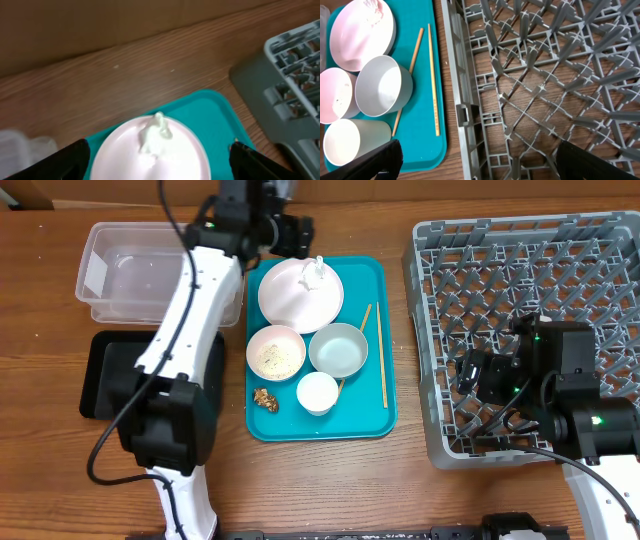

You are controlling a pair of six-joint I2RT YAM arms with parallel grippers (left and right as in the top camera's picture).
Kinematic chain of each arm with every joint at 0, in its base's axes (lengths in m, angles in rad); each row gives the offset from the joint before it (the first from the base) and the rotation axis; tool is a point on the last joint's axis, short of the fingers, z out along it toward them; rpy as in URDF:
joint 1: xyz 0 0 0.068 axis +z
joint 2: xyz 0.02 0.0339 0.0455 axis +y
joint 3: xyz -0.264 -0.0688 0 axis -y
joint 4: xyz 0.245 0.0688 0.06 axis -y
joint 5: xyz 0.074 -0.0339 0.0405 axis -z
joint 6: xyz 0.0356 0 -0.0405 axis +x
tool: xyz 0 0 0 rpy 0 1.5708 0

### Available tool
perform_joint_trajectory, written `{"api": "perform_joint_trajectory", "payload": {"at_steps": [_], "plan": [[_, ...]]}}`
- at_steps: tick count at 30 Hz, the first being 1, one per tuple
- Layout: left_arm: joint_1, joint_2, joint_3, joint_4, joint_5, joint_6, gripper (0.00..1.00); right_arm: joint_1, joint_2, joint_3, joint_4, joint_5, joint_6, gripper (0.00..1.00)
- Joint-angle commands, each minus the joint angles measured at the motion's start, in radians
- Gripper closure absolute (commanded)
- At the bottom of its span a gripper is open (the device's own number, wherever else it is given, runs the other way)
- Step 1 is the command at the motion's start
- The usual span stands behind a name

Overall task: Sort waste into correct bins and load items into the dishwasher
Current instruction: 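Return left gripper to the plate and grasp the white tissue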

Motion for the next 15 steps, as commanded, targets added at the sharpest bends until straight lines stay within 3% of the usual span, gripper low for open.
{"api": "perform_joint_trajectory", "payload": {"at_steps": [1,6,15], "plan": [[-0.034,0.083,0.02,0.029,-0.015,0.013,0.08,-0.003,-0.005,0.027,0.003,0.009,0.0,0.0],[-0.056,0.182,0.02,0.041,-0.037,0.013,0.04,-0.003,-0.005,0.027,-0.008,0.009,0.0,0.0],[-0.056,0.301,0.02,0.042,-0.036,0.013,0.08,-0.003,-0.005,0.027,-0.027,0.009,0.0,0.0]]}}
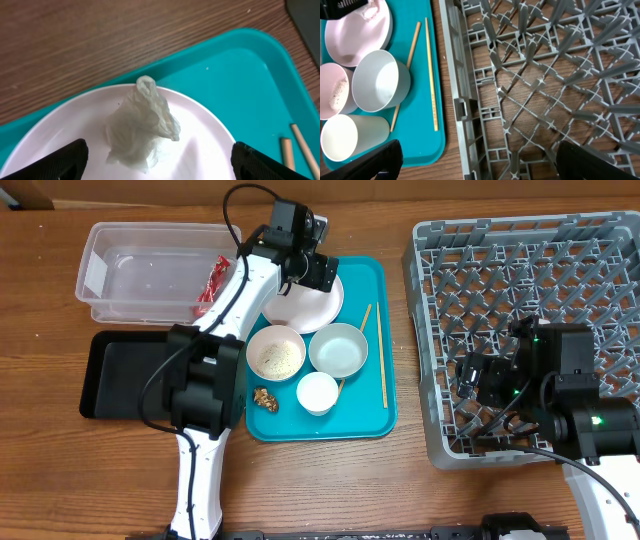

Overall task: Sort waste into correct bins and load items into the dishwasher
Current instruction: 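Return left gripper to the plate and grasp the white tissue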

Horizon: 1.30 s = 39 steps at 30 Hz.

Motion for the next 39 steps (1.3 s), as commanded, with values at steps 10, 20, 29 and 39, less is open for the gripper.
{"api": "perform_joint_trajectory", "payload": {"at_steps": [10,20,29,39], "plan": [[0.0,0.074,0.014,-0.004,-0.026,0.013,0.36,-0.003,-0.005,0.027,-0.002,0.01,0.0,0.0],[0.0,0.074,0.015,-0.036,-0.034,0.015,0.89,-0.003,-0.005,0.027,-0.003,0.01,0.0,0.0],[0.01,-0.013,0.016,-0.128,-0.092,0.008,0.96,-0.003,-0.005,0.027,-0.013,0.01,0.0,0.0],[0.076,-0.299,0.016,-0.302,-0.336,0.008,0.96,-0.003,-0.005,0.027,-0.013,0.01,0.0,0.0]]}}
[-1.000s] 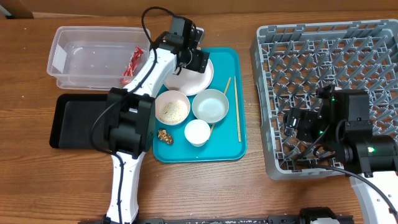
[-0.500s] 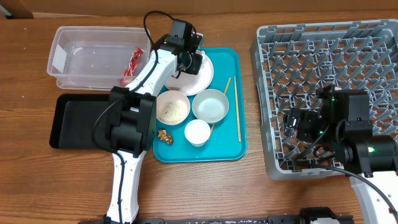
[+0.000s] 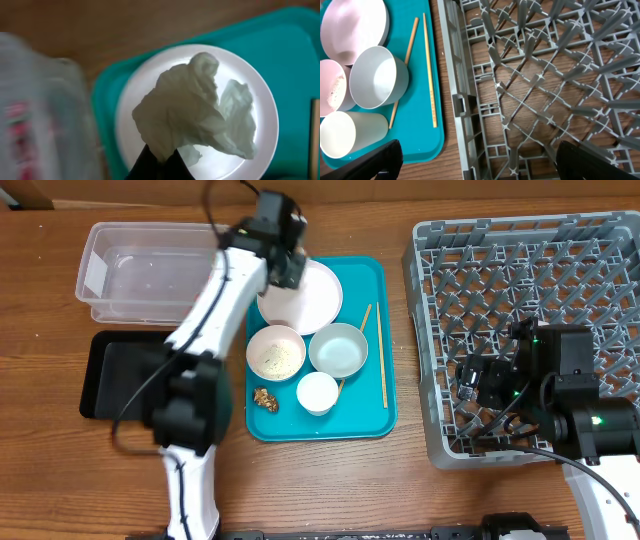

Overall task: Sort waste into correct bins and load items into the dishwasher
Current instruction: 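Return left gripper to the plate and grasp the white tissue, then move the tissue left and release it into the clear bin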

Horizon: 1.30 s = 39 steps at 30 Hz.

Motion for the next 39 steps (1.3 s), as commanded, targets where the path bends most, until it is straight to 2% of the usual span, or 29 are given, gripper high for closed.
{"api": "perform_joint_trajectory", "payload": {"at_steps": [1,7,14,18,22,26,27,29,30,33,39], "plan": [[0.05,-0.128,0.013,-0.048,-0.126,-0.003,0.96,-0.003,-0.005,0.027,0.003,0.01,0.0,0.0],[0.165,-0.158,0.012,-0.145,-0.148,-0.038,0.96,-0.003,-0.005,0.027,0.003,0.009,0.0,0.0],[0.291,-0.117,0.01,-0.178,-0.113,-0.111,0.96,-0.003,-0.005,0.027,0.004,0.009,0.0,0.0],[0.311,-0.083,0.01,-0.181,-0.095,-0.111,0.95,-0.003,-0.005,0.027,0.003,0.009,0.0,0.0],[0.314,-0.042,0.01,-0.2,-0.095,-0.111,0.87,-0.003,-0.005,0.027,0.0,0.009,0.0,0.0],[0.313,-0.014,0.01,-0.224,-0.095,-0.11,0.85,-0.003,-0.005,0.027,0.0,0.009,0.0,0.0],[0.313,-0.013,0.01,-0.226,-0.095,-0.11,0.84,-0.003,-0.005,0.027,0.0,0.009,0.0,0.0],[0.313,-0.014,0.01,-0.225,-0.095,-0.11,0.56,-0.003,-0.005,0.027,0.0,0.009,0.0,0.0],[0.313,-0.016,0.01,-0.224,-0.095,-0.109,0.46,-0.003,-0.005,0.027,0.0,0.009,0.0,0.0],[0.313,-0.035,0.018,-0.232,-0.095,-0.088,0.39,-0.003,-0.005,0.027,0.0,0.009,0.0,0.0],[0.297,-0.117,0.098,-0.301,-0.03,-0.089,0.34,-0.003,-0.004,0.027,0.0,0.01,0.0,0.0]]}}
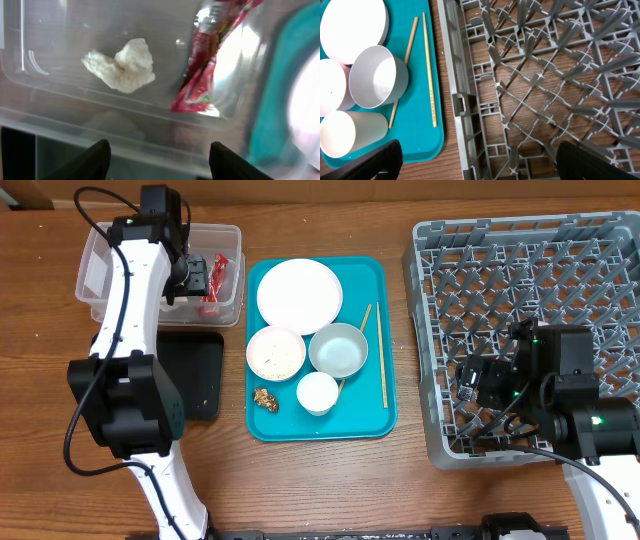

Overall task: Sort waste into correct bins and load items into the dishwasher
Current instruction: 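Move the tissue left and release it into the clear bin, then grasp the white cup with the left gripper and lift it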

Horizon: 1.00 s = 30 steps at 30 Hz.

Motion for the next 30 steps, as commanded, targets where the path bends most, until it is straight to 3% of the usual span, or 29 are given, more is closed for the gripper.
{"api": "perform_joint_trajectory", "payload": {"at_steps": [1,6,11,18,25,30], "plan": [[-0.03,-0.137,0.083,-0.047,0.126,0.005,0.33,-0.003,-0.005,0.027,0.003,0.009,0.0,0.0],[-0.078,-0.217,0.083,-0.161,0.235,0.005,0.32,-0.003,-0.004,0.027,0.003,0.009,0.0,0.0],[-0.138,-0.219,0.066,-0.372,0.236,0.001,0.38,-0.003,-0.004,0.027,0.003,0.009,0.0,0.0],[-0.25,-0.26,0.066,-0.539,0.19,0.016,0.39,-0.003,-0.005,0.027,0.001,0.009,0.0,0.0],[-0.4,-0.439,-0.078,-0.51,0.107,-0.07,0.39,-0.003,-0.004,0.027,0.002,0.01,0.0,0.0],[-0.454,-0.632,-0.332,-0.374,0.086,-0.097,0.39,-0.003,-0.004,0.027,0.002,0.01,-0.004,0.0]]}}
